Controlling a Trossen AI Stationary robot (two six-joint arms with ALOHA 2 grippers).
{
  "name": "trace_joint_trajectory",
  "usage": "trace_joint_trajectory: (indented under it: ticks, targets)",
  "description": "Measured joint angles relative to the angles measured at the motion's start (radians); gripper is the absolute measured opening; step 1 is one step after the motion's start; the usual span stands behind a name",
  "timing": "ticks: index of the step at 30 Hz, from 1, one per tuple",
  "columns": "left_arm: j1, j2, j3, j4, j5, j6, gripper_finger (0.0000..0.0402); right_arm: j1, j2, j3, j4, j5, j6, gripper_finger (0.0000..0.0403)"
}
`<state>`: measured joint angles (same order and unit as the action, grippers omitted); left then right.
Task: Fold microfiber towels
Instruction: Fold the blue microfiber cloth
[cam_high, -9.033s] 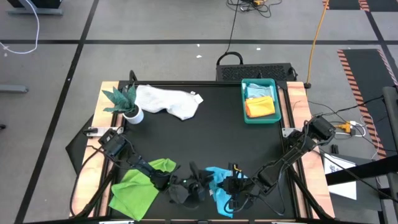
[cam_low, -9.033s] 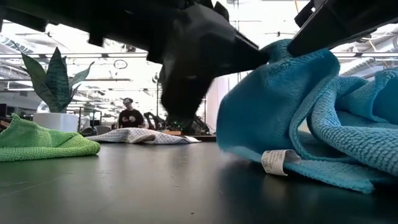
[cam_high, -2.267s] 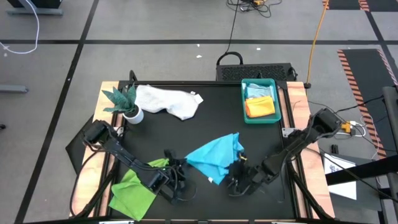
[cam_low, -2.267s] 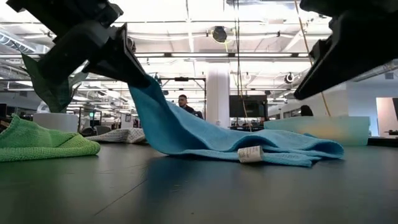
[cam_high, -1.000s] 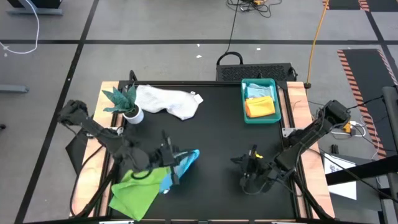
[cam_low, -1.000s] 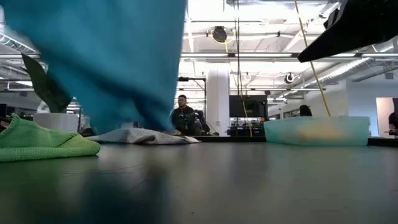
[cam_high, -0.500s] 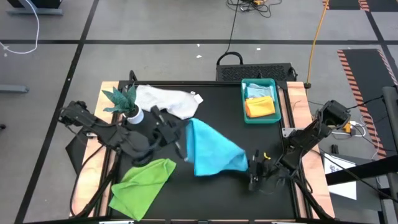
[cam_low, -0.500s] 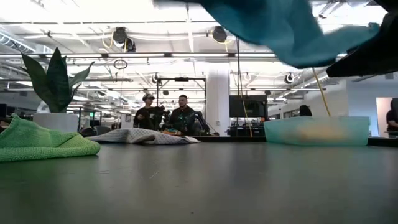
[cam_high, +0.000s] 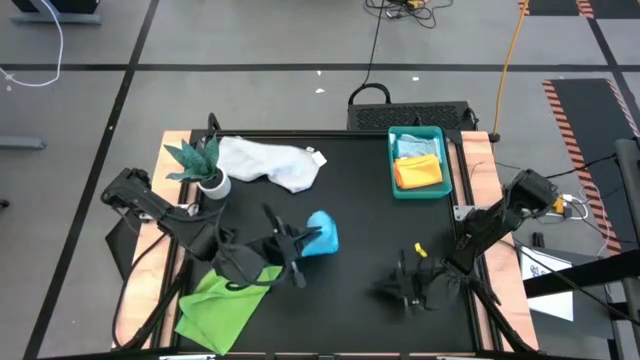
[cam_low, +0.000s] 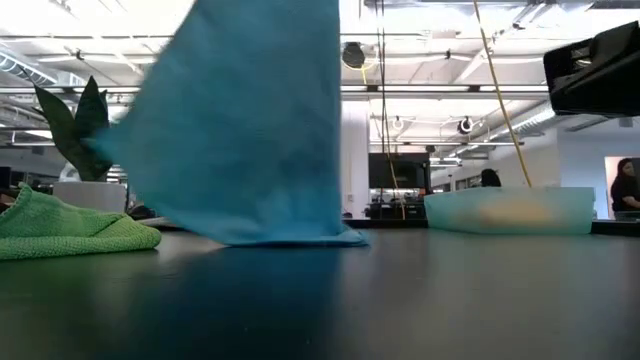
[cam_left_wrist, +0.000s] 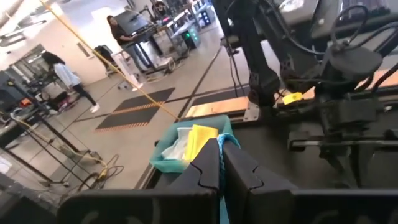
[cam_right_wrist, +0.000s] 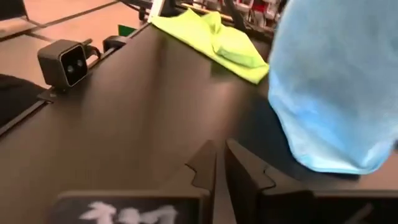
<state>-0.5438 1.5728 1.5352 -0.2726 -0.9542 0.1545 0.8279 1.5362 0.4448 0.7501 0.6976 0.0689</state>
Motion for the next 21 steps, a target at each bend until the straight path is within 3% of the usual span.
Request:
trace_joint_trajectory:
  ticks: [11, 16, 21]
  targets:
    - [-0.037, 0.006, 0.000, 0.199, 0.032, 0.137, 0.0009, -0.109, 0.181, 0.106, 0.023, -0.075, -0.115, 0.0115]
    - [-0.062, 0.005, 0.000, 0.220, -0.116, 0.225, 0.0005, -0.113, 0.166, 0.139, 0.023, -0.060, -0.207, 0.0138]
    - [-0.065, 0.004, 0.000, 0.159, -0.313, 0.238, 0.0010, -0.097, 0.123, 0.139, 0.010, 0.011, -0.171, 0.0141]
